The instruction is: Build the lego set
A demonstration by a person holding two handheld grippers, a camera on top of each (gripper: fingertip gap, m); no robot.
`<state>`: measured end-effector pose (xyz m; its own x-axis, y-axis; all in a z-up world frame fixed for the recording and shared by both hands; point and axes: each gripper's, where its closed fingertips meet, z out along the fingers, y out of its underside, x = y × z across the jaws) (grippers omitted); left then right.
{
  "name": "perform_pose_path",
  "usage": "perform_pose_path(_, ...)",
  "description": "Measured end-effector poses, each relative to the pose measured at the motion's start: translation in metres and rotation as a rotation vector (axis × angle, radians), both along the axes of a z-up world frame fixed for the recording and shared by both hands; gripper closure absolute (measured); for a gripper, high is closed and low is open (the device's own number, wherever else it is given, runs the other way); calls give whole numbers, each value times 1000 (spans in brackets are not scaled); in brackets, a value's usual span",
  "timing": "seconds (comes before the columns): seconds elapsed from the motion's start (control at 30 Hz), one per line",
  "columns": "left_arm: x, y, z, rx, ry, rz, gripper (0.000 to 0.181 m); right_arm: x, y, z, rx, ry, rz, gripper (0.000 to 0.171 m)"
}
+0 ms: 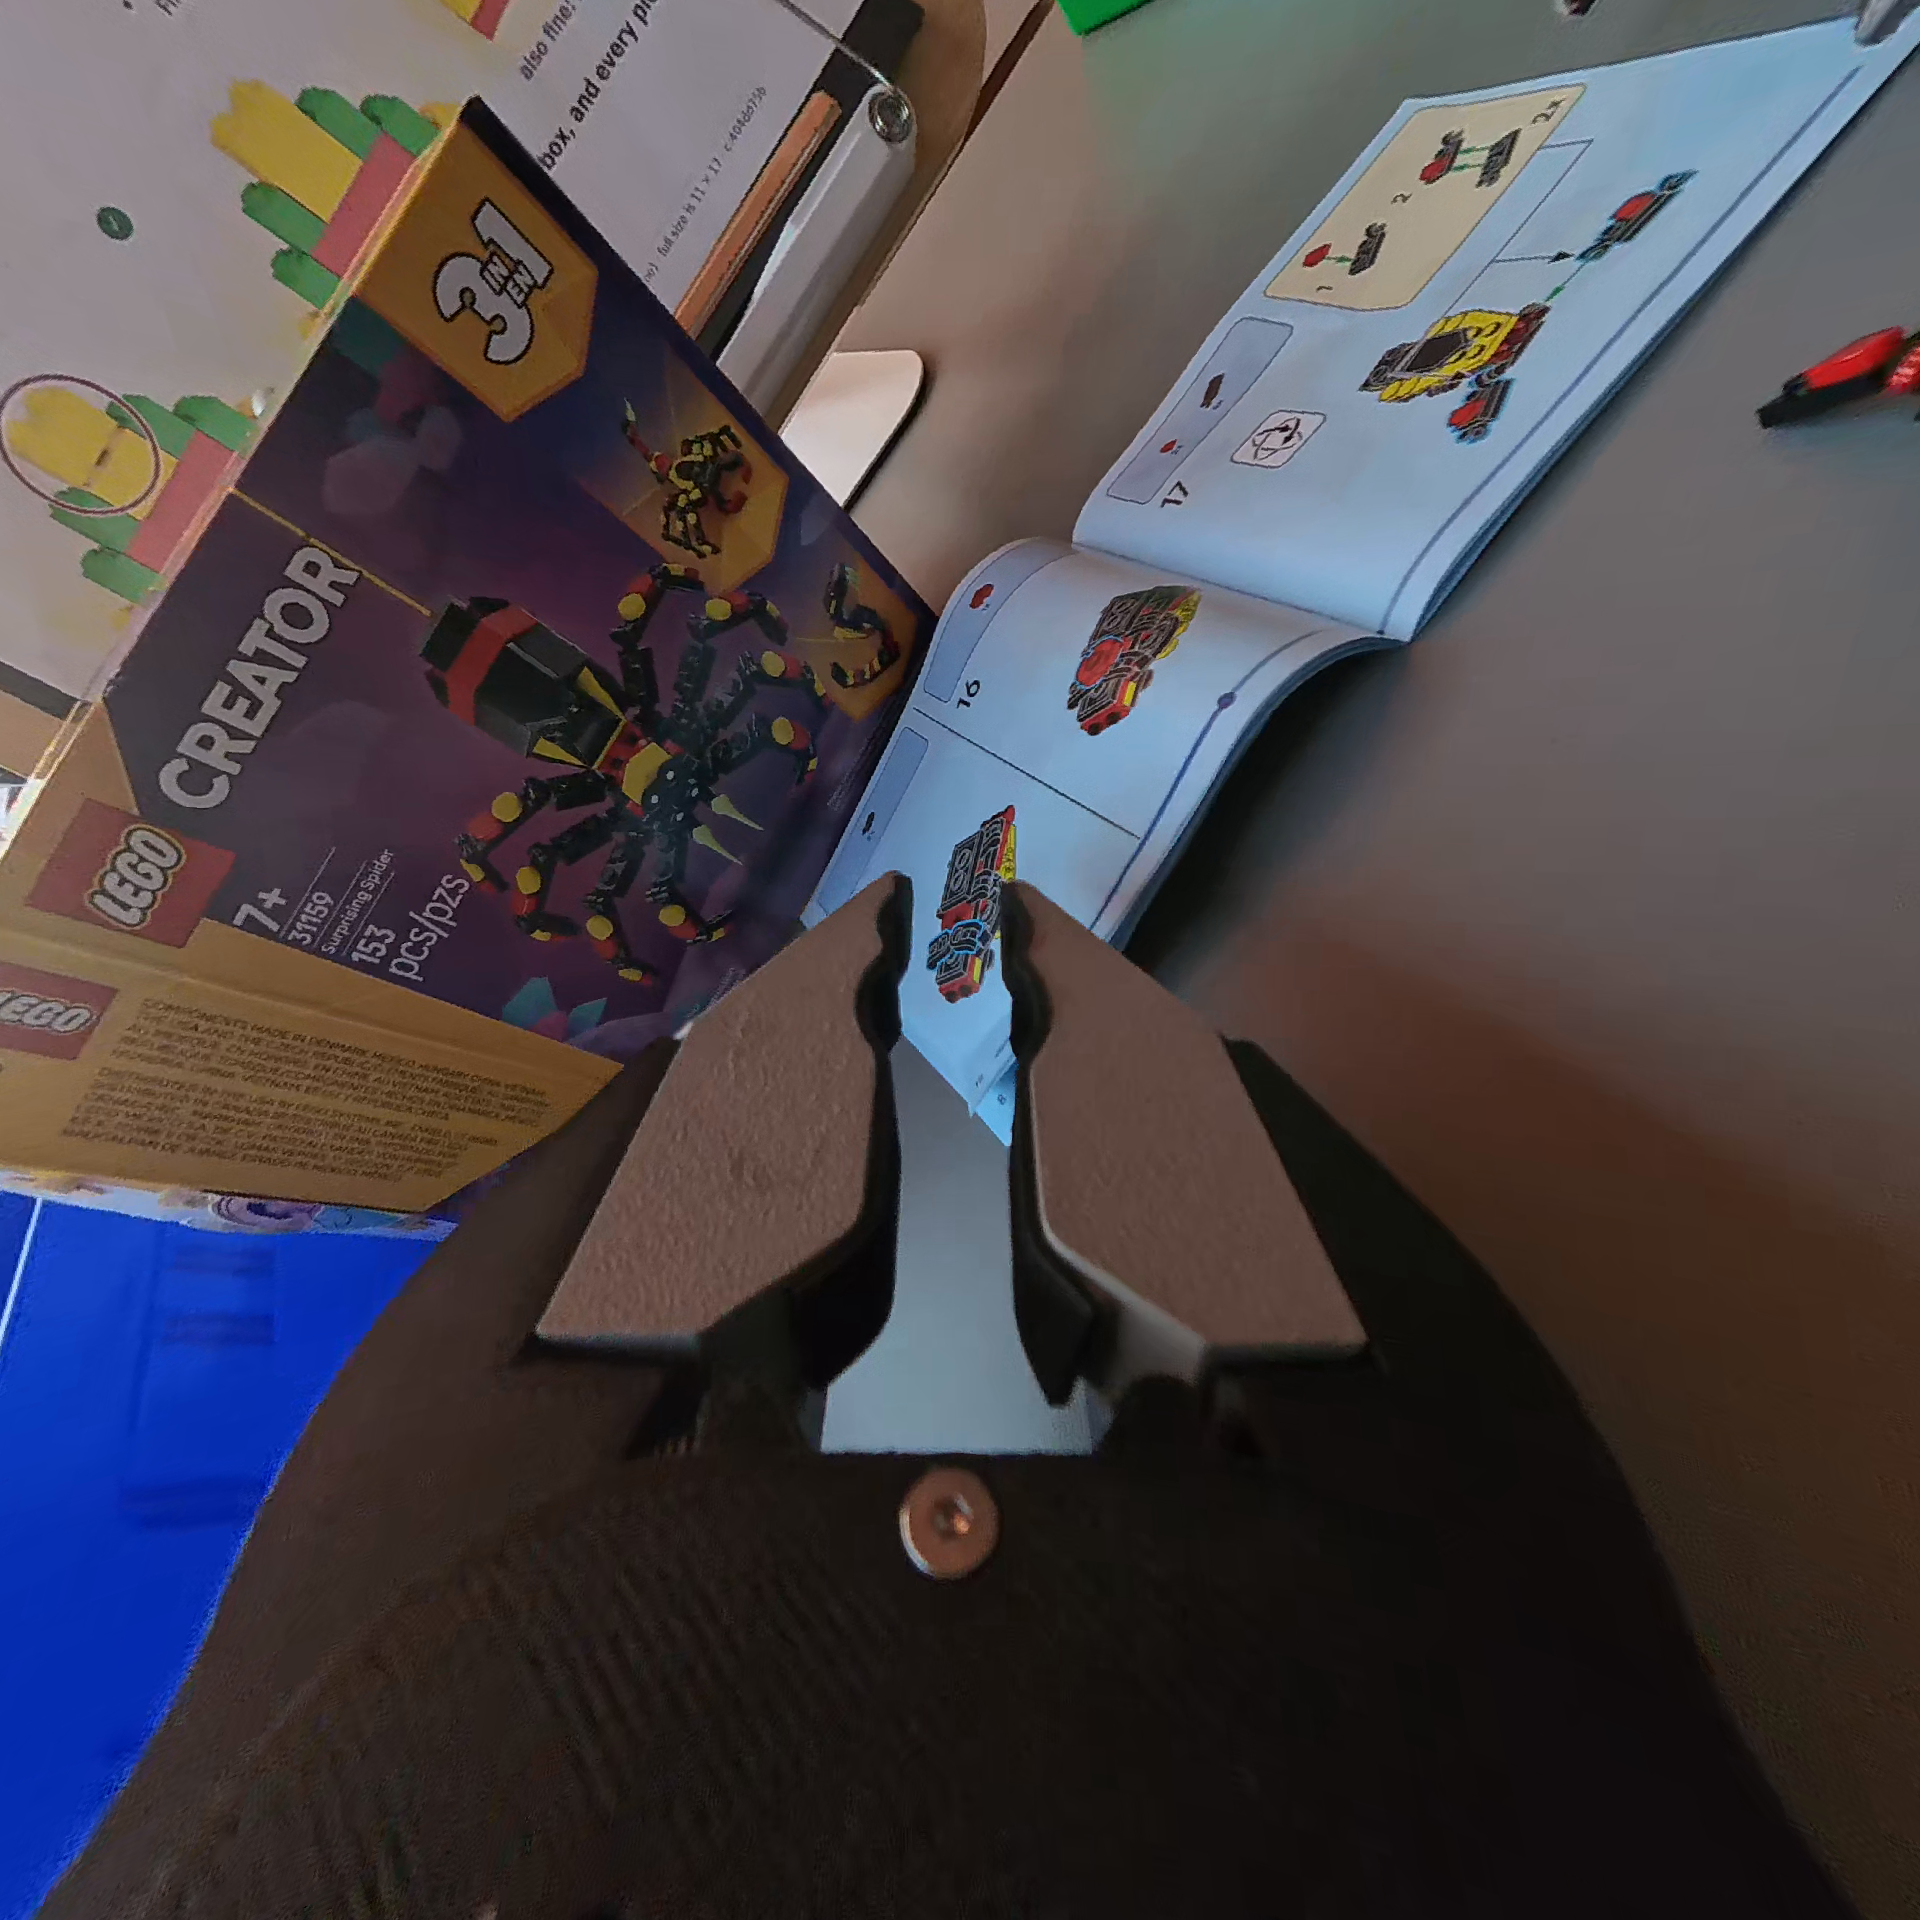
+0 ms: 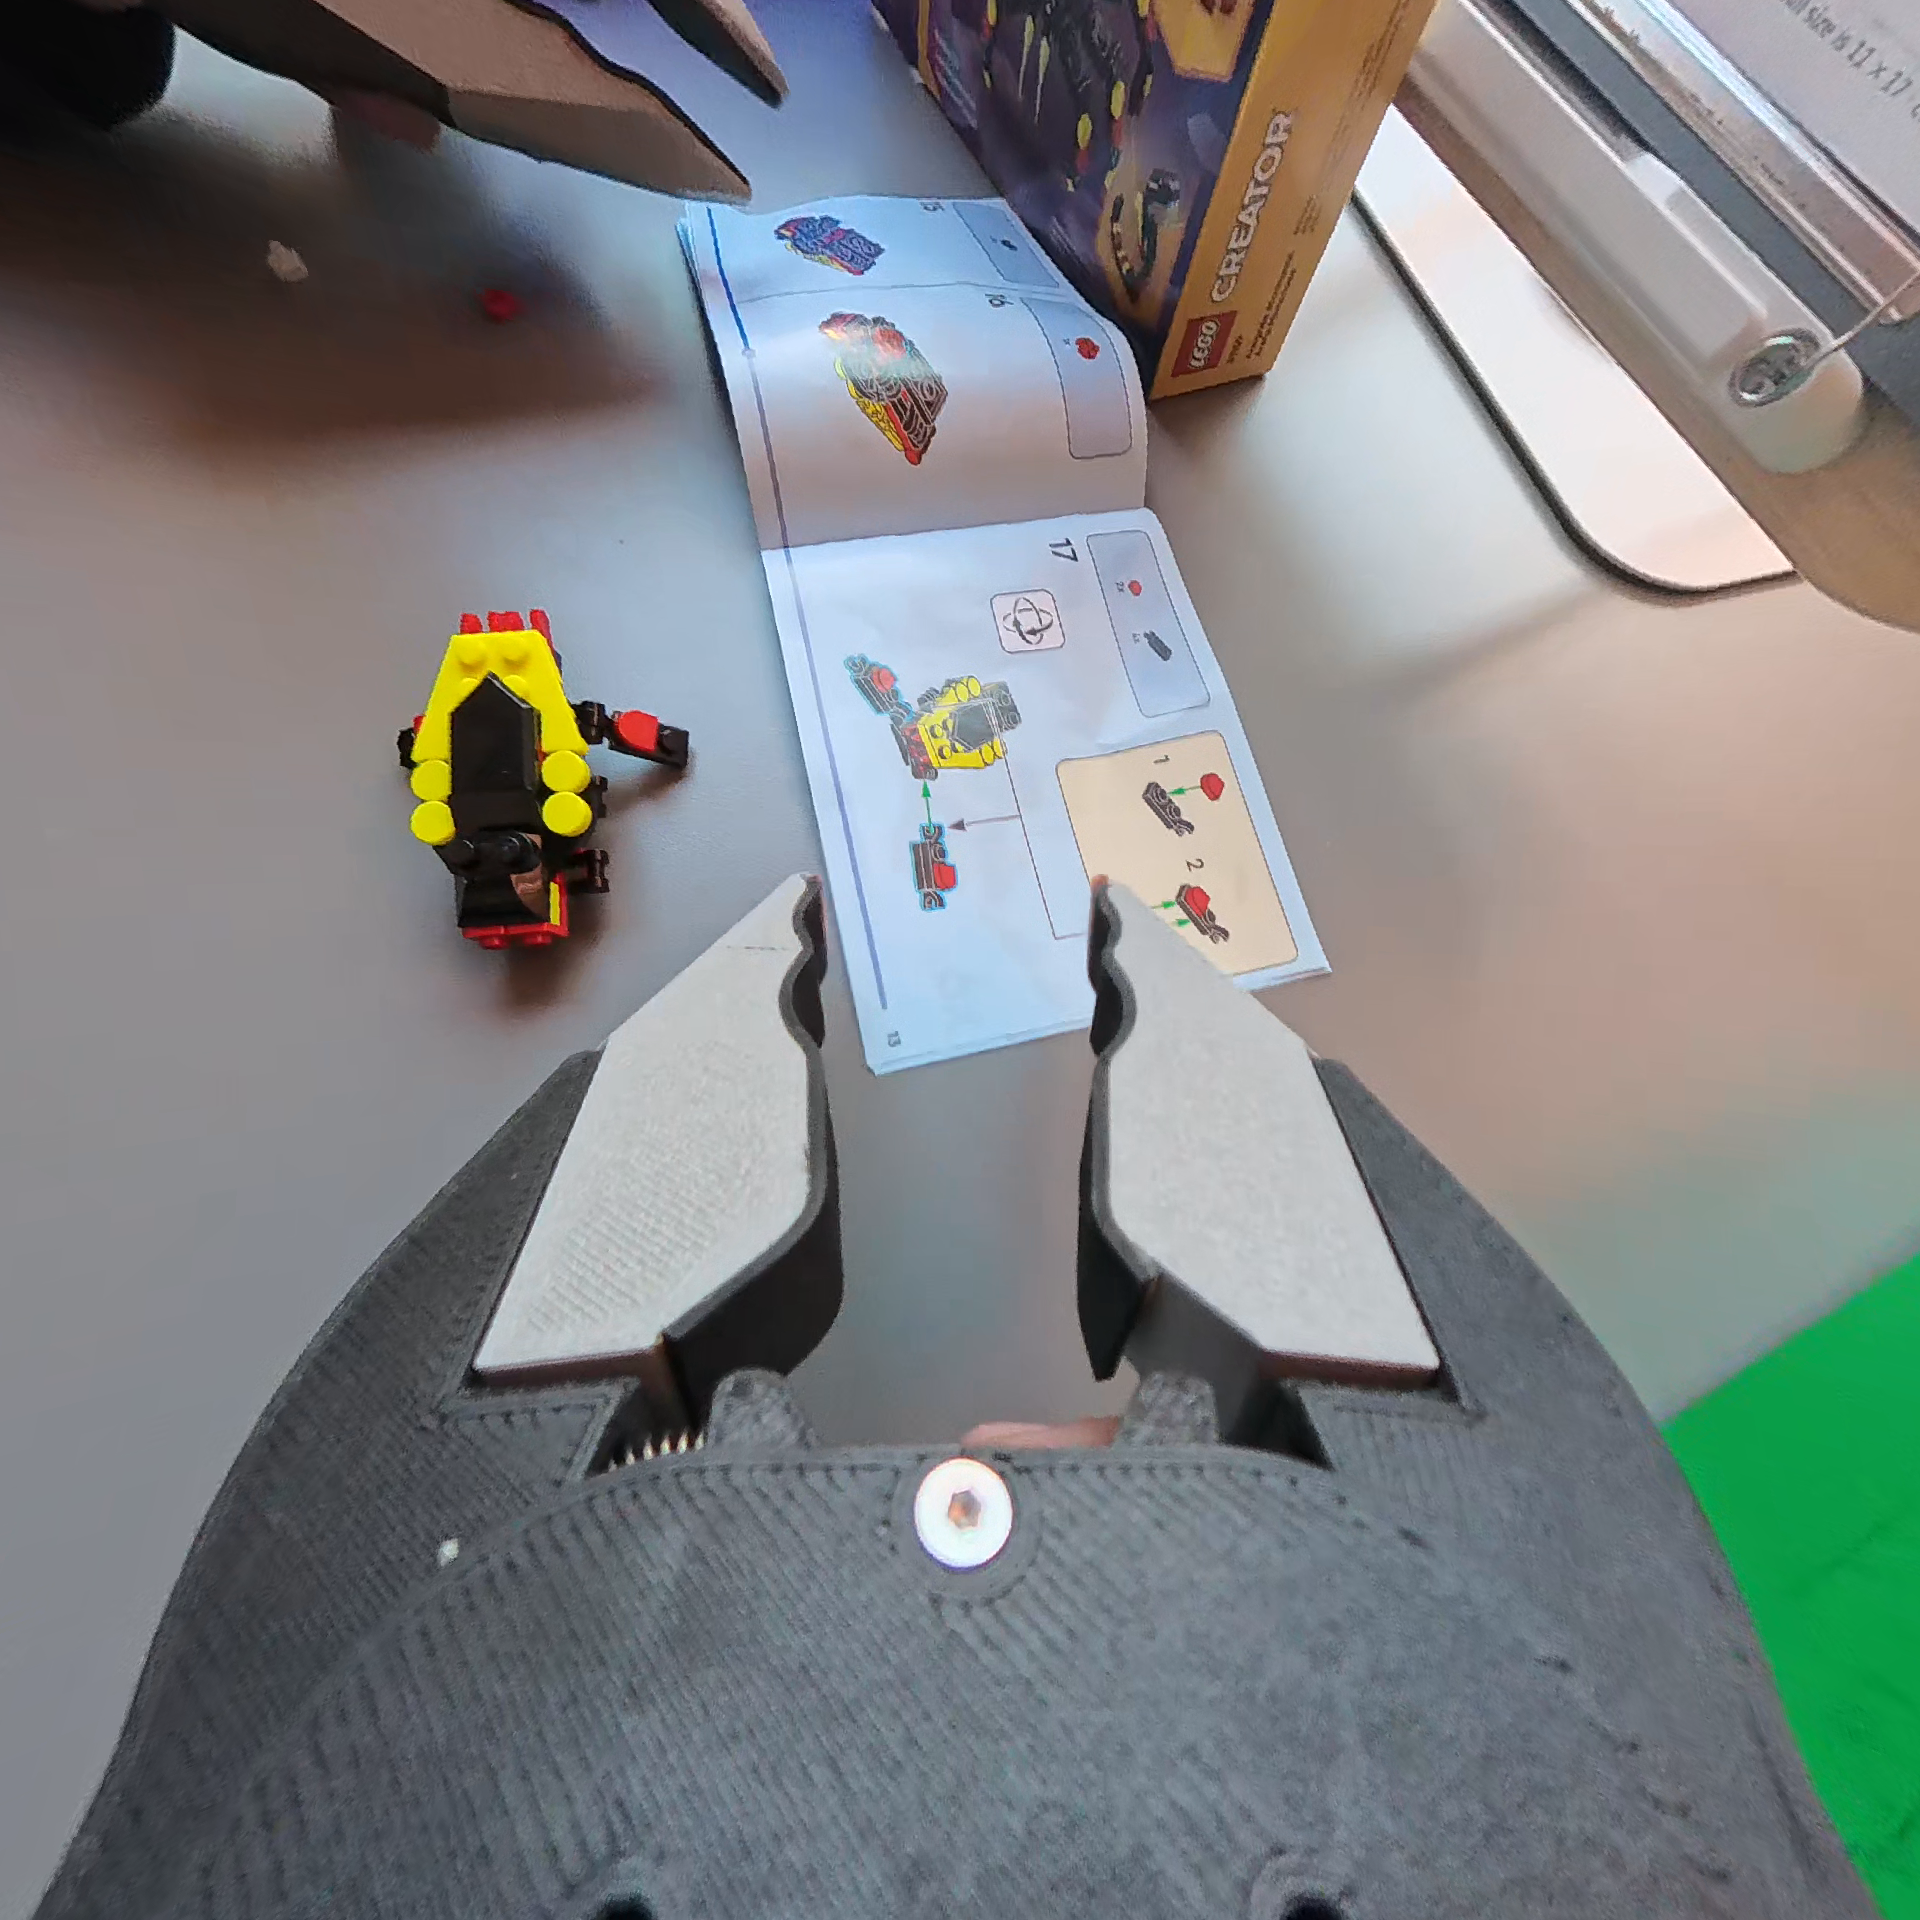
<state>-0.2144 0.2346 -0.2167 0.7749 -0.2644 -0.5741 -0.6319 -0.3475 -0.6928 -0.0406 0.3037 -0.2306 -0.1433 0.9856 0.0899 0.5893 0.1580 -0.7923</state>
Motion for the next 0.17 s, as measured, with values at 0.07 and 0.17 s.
perform_pose_path(0.07,-2,0,1,3,-16,5,167,-3,-3,0,-2,24,5,124)
perform_pose_path(0.17,-7,1,5,19,-36,21,168,-4,-2,-1,31,25,-7,123)
